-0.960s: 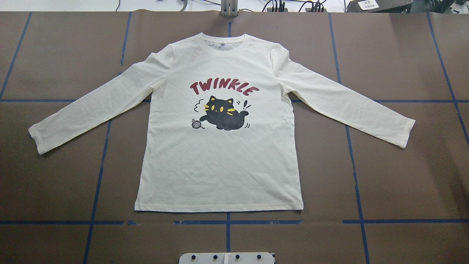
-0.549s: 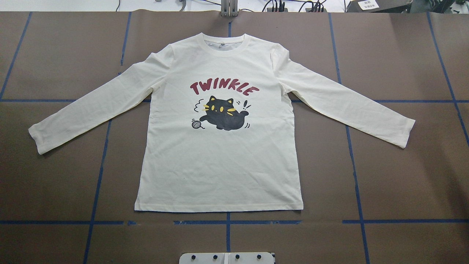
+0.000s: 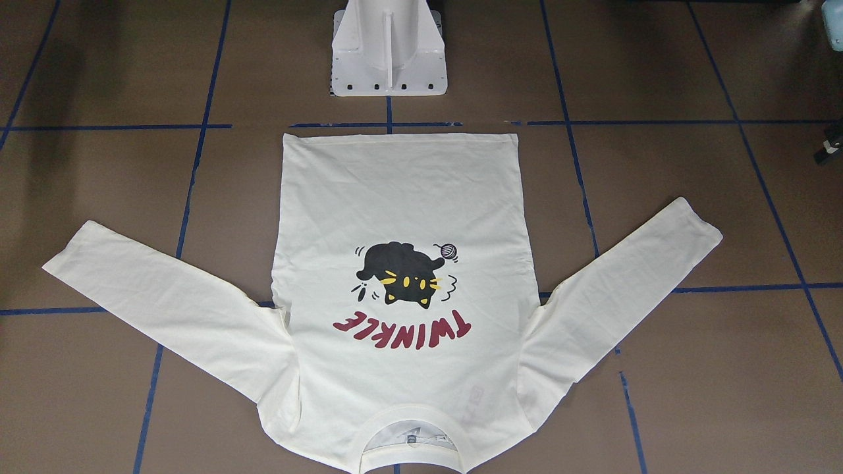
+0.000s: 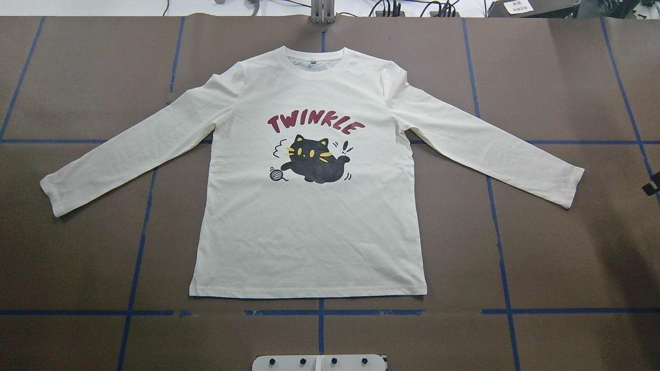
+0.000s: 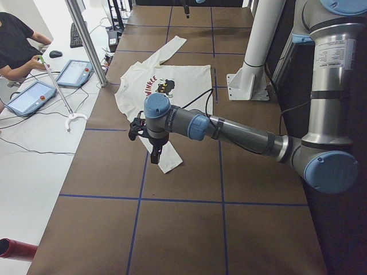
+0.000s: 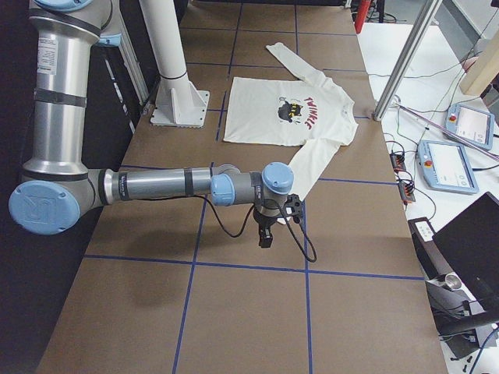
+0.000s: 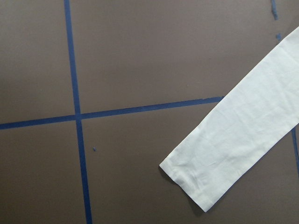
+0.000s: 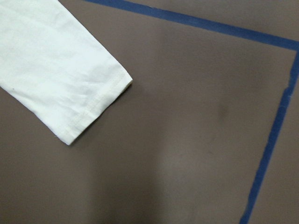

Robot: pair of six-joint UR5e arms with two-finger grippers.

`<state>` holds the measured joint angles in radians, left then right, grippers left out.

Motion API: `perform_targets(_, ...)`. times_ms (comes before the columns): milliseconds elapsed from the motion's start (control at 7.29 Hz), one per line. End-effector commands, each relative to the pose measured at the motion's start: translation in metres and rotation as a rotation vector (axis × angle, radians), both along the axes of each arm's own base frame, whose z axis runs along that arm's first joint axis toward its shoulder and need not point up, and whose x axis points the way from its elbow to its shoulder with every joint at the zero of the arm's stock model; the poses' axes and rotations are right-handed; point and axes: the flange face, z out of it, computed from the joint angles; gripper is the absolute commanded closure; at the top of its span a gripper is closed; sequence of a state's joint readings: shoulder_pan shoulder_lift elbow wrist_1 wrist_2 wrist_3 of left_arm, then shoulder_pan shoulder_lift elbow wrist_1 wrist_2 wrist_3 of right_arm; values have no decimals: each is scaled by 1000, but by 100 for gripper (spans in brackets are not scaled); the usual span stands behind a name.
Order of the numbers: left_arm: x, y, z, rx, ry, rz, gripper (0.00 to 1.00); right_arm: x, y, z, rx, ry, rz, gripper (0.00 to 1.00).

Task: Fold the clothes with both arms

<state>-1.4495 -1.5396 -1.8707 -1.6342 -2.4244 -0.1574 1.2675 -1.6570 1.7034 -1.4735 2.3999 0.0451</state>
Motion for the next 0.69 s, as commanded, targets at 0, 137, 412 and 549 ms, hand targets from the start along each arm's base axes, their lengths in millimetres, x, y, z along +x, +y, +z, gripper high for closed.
perform_targets(0, 1, 0, -4, 29, 9, 3, 0, -37, -52, 16, 41, -19, 14, 0)
perform_targets(137, 1, 1, -5, 29, 9, 2, 0, -67, -68, 1, -14, -12, 58, 0)
perform_targets(412, 1, 0, -3, 27, 6, 2, 0, -98, -65, 5, -46, 30, 50, 4)
perform_targets(549, 1, 0, -3, 27, 6, 2, 0, -105, -63, 9, -53, 37, 38, 4)
